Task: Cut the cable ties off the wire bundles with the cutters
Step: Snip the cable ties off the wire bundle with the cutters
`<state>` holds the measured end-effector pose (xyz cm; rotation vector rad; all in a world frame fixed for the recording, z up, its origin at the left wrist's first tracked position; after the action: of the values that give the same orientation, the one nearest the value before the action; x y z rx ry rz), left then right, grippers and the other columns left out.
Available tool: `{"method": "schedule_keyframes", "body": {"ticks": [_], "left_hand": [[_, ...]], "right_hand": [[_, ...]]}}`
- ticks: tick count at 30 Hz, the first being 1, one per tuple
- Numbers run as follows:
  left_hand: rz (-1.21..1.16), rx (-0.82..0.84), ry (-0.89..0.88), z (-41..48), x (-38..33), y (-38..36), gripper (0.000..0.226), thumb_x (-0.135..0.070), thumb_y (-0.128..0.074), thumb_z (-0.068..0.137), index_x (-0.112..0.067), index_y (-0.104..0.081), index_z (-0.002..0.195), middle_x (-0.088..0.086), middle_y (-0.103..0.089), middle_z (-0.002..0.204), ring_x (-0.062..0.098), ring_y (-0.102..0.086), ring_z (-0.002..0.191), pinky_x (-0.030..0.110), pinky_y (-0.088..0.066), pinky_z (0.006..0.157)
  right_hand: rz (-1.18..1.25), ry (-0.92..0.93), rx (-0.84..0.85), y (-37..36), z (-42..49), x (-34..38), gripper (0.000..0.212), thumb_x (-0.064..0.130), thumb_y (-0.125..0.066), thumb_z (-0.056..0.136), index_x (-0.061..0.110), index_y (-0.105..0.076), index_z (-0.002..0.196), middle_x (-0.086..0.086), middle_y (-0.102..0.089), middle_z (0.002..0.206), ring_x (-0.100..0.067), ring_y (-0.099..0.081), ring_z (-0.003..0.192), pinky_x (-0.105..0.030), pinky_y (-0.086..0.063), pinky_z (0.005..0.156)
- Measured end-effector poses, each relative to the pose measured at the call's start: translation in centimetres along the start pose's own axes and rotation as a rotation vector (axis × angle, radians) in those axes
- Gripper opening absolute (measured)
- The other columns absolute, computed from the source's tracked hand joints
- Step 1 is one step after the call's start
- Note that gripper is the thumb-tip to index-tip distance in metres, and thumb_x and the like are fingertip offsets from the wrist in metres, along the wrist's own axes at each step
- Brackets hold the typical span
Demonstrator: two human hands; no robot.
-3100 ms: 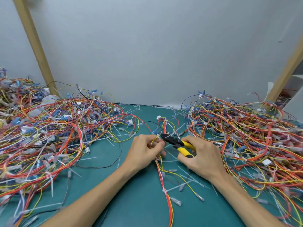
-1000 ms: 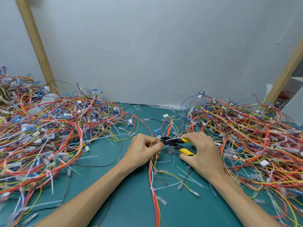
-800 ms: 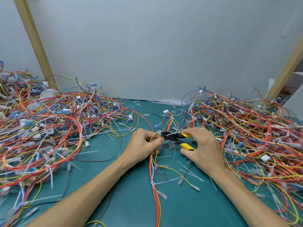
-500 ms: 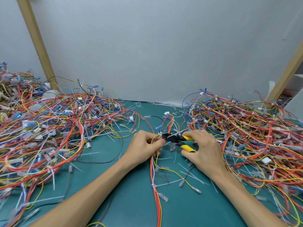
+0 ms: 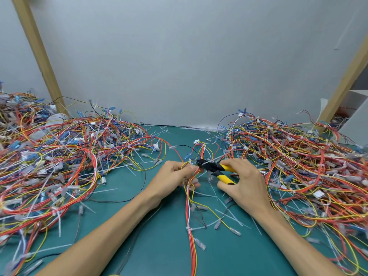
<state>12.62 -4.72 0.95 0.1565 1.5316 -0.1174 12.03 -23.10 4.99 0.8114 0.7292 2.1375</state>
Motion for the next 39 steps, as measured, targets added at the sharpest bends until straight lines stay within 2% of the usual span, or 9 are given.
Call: {"method": "schedule_keyframes", "body": {"ticks": [3, 5, 8, 12, 14, 18, 26, 32, 39], "left_hand": [[-0.097, 0.1, 0.128, 0.1, 0.3, -0.9, 0.025, -0.026, -0.054, 0.097, -0.009, -0.07, 0.103, 0.008, -0.076, 0.093, 0.021, -0.073, 0.076, 0.047, -0.047, 0.093], [-0.158, 0.149, 0.142, 0.2, 0.7, -1.5, 0.025, -0.024, -0.058, 0.095, -0.004, -0.066, 0.108, 0.008, -0.075, 0.103, 0.023, -0.074, 0.083, 0.051, -0.044, 0.1], [-0.21, 0.147, 0.083, 0.1, 0.7, -1.7, 0.033, -0.017, -0.061, 0.092, 0.008, -0.058, 0.113, 0.011, -0.074, 0.101, 0.024, -0.073, 0.079, 0.036, -0.057, 0.081], [-0.111, 0.049, -0.059, 0.0, 0.0, -1.2, 0.022, -0.023, -0.065, 0.085, -0.003, -0.06, 0.093, 0.01, -0.074, 0.084, 0.019, -0.071, 0.073, 0.027, -0.049, 0.067], [-0.04, 0.022, -0.113, -0.1, -0.2, -1.2, 0.013, -0.017, -0.064, 0.091, -0.004, -0.06, 0.088, 0.009, -0.073, 0.077, 0.018, -0.069, 0.069, 0.021, -0.048, 0.06], [0.005, -0.012, -0.132, -0.3, -0.3, -1.1, 0.013, -0.011, -0.063, 0.092, -0.005, -0.057, 0.083, 0.009, -0.074, 0.072, 0.018, -0.068, 0.067, 0.016, -0.045, 0.053], [-0.055, -0.061, -0.113, -0.5, -0.2, -1.1, 0.012, -0.001, -0.063, 0.091, -0.003, -0.058, 0.08, 0.016, -0.073, 0.073, 0.02, -0.073, 0.065, 0.013, -0.048, 0.052], [-0.06, -0.092, -0.11, -0.3, 0.1, -0.8, 0.011, 0.002, -0.064, 0.089, -0.001, -0.06, 0.079, 0.016, -0.071, 0.07, 0.027, -0.074, 0.069, 0.025, -0.056, 0.061], [0.012, -0.095, -0.13, -0.2, 0.1, -0.7, 0.01, 0.0, -0.065, 0.089, -0.001, -0.061, 0.08, 0.017, -0.072, 0.072, 0.029, -0.074, 0.073, 0.021, -0.054, 0.061]], "right_hand": [[0.037, -0.025, -0.007, 0.1, 0.0, -0.4, 0.044, 0.013, -0.082, 0.059, 0.019, -0.07, 0.102, 0.008, -0.069, 0.095, -0.021, -0.06, 0.088, -0.036, -0.05, 0.077], [0.054, -0.016, 0.0, 0.1, 0.1, -0.3, 0.044, 0.012, -0.082, 0.06, 0.018, -0.07, 0.103, 0.007, -0.068, 0.096, -0.022, -0.06, 0.088, -0.037, -0.05, 0.077], [0.057, -0.003, 0.021, -0.1, 0.1, -0.1, 0.044, 0.013, -0.082, 0.062, 0.017, -0.07, 0.104, 0.006, -0.068, 0.096, -0.021, -0.059, 0.088, -0.039, -0.05, 0.079], [0.047, 0.004, 0.044, -0.2, 0.2, -0.2, 0.045, 0.016, -0.08, 0.064, 0.017, -0.07, 0.107, 0.004, -0.066, 0.1, -0.021, -0.057, 0.092, -0.041, -0.049, 0.083], [0.037, 0.008, 0.057, -0.3, 0.2, -0.1, 0.046, 0.019, -0.078, 0.064, 0.018, -0.068, 0.109, 0.005, -0.063, 0.101, -0.02, -0.055, 0.095, -0.041, -0.048, 0.084], [0.027, 0.014, 0.078, -0.4, 0.0, 0.2, 0.046, 0.025, -0.076, 0.065, 0.019, -0.065, 0.109, 0.007, -0.06, 0.102, -0.019, -0.053, 0.097, -0.041, -0.046, 0.088], [0.021, 0.0, 0.099, -0.4, 0.0, 0.1, 0.044, 0.032, -0.071, 0.066, 0.02, -0.065, 0.107, 0.008, -0.061, 0.102, -0.017, -0.054, 0.096, -0.037, -0.045, 0.088], [0.012, -0.009, 0.098, -0.3, 0.0, 0.1, 0.045, 0.033, -0.07, 0.064, 0.021, -0.066, 0.106, 0.01, -0.062, 0.1, -0.016, -0.054, 0.094, -0.036, -0.046, 0.086], [-0.009, -0.001, 0.14, -0.5, -0.1, 0.2, 0.046, 0.038, -0.067, 0.066, 0.022, -0.062, 0.109, 0.01, -0.058, 0.101, -0.015, -0.051, 0.096, -0.036, -0.044, 0.087]]}}
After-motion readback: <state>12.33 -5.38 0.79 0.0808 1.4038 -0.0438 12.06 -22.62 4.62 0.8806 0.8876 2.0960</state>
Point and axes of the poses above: each hand's wrist, its own z-axis towards the middle knuckle, its own y-axis out of the back of the hand, x = y × z, the point moved 7 cm from there along z, towards the middle knuckle
